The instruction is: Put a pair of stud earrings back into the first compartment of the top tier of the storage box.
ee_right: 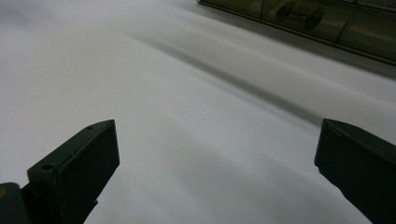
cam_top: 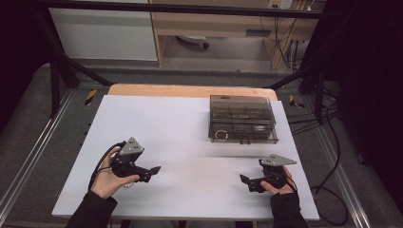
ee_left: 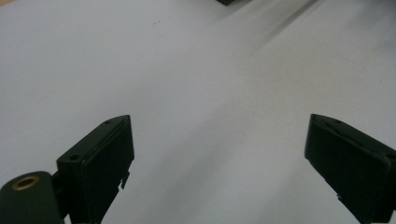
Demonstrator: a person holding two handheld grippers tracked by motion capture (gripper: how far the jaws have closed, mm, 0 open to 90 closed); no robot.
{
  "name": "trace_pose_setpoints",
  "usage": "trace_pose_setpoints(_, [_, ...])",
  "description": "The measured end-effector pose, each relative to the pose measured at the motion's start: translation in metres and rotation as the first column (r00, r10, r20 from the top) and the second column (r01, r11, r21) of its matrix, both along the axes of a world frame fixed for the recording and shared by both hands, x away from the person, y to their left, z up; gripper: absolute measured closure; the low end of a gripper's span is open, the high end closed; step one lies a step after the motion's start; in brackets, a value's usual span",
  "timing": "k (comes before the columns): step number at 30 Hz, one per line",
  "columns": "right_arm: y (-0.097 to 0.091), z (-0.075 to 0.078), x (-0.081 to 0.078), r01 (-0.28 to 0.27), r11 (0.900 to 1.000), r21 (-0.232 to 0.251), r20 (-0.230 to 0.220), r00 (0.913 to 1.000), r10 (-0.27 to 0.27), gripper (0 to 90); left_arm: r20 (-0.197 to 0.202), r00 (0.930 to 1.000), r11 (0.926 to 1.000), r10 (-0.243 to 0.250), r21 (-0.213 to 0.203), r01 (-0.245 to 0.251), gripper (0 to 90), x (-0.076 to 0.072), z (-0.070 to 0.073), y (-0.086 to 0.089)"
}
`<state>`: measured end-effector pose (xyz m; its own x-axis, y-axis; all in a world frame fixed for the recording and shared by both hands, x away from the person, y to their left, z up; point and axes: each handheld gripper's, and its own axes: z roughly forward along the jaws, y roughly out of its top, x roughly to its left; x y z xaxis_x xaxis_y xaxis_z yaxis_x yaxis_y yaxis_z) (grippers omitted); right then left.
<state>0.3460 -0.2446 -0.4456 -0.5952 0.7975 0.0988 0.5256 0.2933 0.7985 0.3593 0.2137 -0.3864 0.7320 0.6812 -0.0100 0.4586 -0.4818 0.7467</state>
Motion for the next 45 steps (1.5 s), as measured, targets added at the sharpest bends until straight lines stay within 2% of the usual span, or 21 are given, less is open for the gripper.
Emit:
trace_pose_setpoints(11, [0.0, 0.0, 0.0, 0.002, 1.0, -0.003, -0.002, 1.0, -0.002, 0.5, -0.002, 0.9996, 0.9996, 0.029, 0.006, -0.029, 8.7, -0.014, -0.018, 0.021])
trace_pose_setpoints(17, [0.0, 0.0, 0.0, 0.002, 1.0, -0.003, -0.002, 1.0, -0.002, 0.6, -0.013, 0.9987, 0.9986, 0.049, 0.02, -0.049, 9.4, -0.019, -0.026, 0.03])
trace_pose_setpoints(23, [0.0, 0.0, 0.0, 0.002, 1.0, -0.002, -0.002, 1.0, -0.002, 0.6, -0.028, 0.9986, 0.9982, 0.045, 0.041, -0.044, 10.5, -0.025, -0.031, 0.034])
trace_pose_setpoints(26, [-0.001, 0.0, 0.0, 0.001, 1.0, -0.002, -0.001, 1.0, -0.001, 0.6, -0.044, 0.9978, 0.9982, 0.05, 0.037, -0.048, 11.6, -0.028, -0.034, 0.037])
trace_pose_setpoints(33, [-0.001, 0.0, 0.0, 0.0, 1.0, -0.002, -0.001, 1.0, 0.0, 0.6, -0.075, 0.9954, 0.9962, 0.061, 0.067, -0.056, 16.9, -0.03, -0.044, 0.045])
trace_pose_setpoints(35, [-0.001, 0.0, 0.0, -0.001, 1.0, -0.002, -0.001, 1.0, 0.001, 0.6, -0.08, 0.9944, 0.9959, 0.069, 0.064, -0.064, 18.2, -0.031, -0.044, 0.047])
trace_pose_setpoints(45, [-0.001, 0.0, 0.0, 0.001, 1.0, -0.002, -0.001, 1.0, -0.001, 0.5, -0.102, 0.9916, 0.9951, 0.079, 0.068, -0.072, 36.3, -0.038, -0.042, 0.048])
